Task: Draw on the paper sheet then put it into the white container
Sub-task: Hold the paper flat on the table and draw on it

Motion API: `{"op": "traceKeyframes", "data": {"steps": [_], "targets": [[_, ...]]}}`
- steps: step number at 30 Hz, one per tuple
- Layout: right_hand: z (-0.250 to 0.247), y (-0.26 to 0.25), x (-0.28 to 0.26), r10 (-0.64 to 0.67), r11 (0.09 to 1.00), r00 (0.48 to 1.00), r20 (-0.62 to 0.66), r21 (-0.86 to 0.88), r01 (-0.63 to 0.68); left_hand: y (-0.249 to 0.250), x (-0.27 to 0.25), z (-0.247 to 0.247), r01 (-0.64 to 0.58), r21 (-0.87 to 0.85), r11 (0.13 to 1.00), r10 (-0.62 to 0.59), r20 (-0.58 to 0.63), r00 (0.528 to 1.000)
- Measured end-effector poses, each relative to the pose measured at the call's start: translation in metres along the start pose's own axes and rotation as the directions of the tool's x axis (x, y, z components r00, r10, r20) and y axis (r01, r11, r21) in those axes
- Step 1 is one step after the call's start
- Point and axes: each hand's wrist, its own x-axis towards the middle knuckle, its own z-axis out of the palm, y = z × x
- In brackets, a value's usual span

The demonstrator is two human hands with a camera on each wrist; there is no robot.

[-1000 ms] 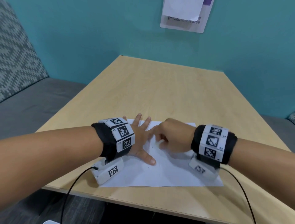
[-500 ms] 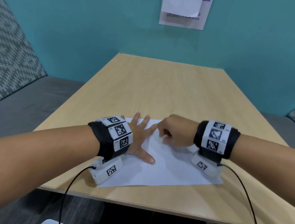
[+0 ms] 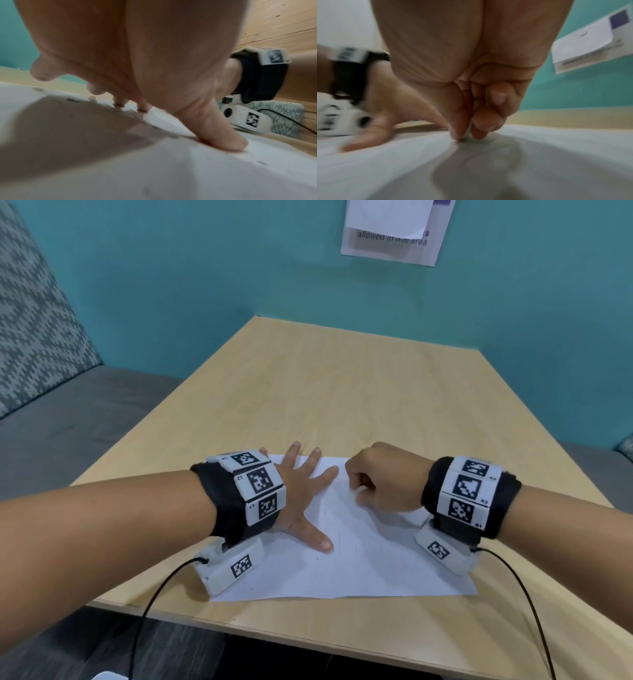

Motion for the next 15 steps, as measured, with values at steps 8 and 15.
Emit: {"op": "traceKeyframes", "data": {"steps": [8, 15], "targets": [[0.001, -0.002, -0.003, -0.007, 0.998, 1.000, 0.017, 0.057, 0.006, 0.019, 0.008, -0.020, -0.141, -0.014, 0.990, 0.140, -0.064, 0.988], [-0.004, 0.006, -0.006, 0.067, 0.997, 0.998, 0.006, 0.041, -0.067, 0.019, 0.013, -0.017, -0.142, 0.006, 0.990, 0.142, -0.031, 0.989]]}}
